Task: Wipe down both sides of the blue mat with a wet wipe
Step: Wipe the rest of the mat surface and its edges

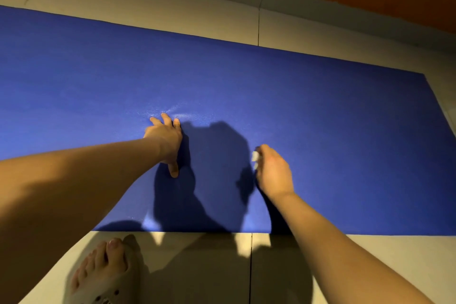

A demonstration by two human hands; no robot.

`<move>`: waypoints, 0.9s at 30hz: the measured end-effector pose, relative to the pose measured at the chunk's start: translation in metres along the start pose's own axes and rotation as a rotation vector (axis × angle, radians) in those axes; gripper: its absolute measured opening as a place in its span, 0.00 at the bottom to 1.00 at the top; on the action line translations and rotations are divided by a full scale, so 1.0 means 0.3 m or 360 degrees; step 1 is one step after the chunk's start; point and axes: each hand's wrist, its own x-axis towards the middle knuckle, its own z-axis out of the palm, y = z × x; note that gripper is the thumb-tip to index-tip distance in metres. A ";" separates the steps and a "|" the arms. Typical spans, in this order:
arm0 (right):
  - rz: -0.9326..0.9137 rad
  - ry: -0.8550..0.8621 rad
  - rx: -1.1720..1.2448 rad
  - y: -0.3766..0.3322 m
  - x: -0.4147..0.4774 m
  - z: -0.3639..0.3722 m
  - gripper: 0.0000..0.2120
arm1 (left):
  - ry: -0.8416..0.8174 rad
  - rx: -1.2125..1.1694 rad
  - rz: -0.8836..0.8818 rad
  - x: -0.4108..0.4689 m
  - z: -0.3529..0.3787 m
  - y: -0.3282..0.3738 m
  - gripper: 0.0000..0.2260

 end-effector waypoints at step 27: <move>0.0103 0.0158 -0.0190 0.164 -0.140 -0.039 0.08 | 0.0062 -0.0122 0.0017 -0.003 0.030 -0.018 0.72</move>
